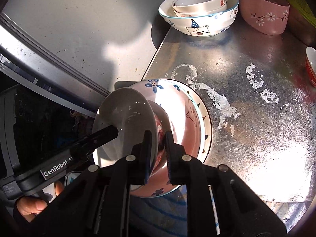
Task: Organize plates and bowls
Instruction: 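Lower the bowl into the stacked bowl and open both grippers, then withdraw both grippers from the stack toward the last red-outside bowl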
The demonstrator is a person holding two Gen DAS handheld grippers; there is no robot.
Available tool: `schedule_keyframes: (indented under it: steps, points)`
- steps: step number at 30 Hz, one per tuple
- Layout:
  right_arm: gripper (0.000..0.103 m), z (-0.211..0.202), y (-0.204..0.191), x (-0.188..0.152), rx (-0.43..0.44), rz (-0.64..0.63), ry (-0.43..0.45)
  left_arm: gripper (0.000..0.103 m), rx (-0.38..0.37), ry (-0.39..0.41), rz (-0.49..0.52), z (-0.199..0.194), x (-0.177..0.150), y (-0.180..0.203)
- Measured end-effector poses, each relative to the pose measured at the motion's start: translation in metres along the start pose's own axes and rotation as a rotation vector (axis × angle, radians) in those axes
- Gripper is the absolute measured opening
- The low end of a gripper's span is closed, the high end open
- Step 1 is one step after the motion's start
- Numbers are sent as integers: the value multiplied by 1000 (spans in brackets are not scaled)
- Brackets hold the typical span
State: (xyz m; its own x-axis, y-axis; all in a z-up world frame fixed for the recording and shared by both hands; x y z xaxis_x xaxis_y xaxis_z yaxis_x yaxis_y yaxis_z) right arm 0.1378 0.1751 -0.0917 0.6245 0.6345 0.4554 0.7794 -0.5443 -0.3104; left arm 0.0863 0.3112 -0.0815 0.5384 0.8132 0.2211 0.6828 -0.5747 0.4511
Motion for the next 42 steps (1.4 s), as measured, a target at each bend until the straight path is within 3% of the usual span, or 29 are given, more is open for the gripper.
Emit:
schedule_keyframes:
  steps: [2, 4, 6, 11, 13, 15, 19, 23, 32, 42]
  points:
    - [18, -1, 0, 0, -2, 0, 0, 26, -8, 10, 1, -3, 0, 1]
    - [22, -7, 0, 0, -9, 0, 15, 41, -6, 33, 6, -8, 2, 3]
    - [34, -12, 1, 2, -14, 1, 27, 48, -7, 61, 2, -12, 4, 3]
    - [39, -24, 4, 6, -17, 5, 60, 51, -2, 74, -21, -17, 8, -4]
    - [51, -29, 6, 7, -23, 10, 71, 64, 1, 80, -27, -18, 8, -5]
    - [75, -34, 9, 7, -33, 22, 88, 81, -2, 86, -36, -19, 9, -5]
    - [95, -44, 17, 6, -38, 52, 109, 101, 0, 94, -35, -20, 9, -2]
    - [103, -53, 31, 4, -49, 93, 134, 102, 21, 98, -15, -21, 8, 0]
    - [103, -79, 65, 2, -78, 103, 192, 102, 22, 99, 14, -21, 1, 14]
    - [103, -98, 89, -16, -97, 132, 180, 102, -4, 87, 84, -16, -4, 50]
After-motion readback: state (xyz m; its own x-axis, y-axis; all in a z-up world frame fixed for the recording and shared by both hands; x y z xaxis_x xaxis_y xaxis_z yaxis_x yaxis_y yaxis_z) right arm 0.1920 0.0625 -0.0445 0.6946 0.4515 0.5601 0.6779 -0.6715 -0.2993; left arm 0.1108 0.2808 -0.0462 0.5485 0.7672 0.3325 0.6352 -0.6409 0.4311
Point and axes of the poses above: each gripper's, at about its wrist camera, not at the fingertips, and z roughly the way its jaws point, y to its right, x to its top, the point moved 6 cm from there along z, roughly the way its jaws point, and after that the axes turned 14 degrees about -z, right-handed, at the moved point
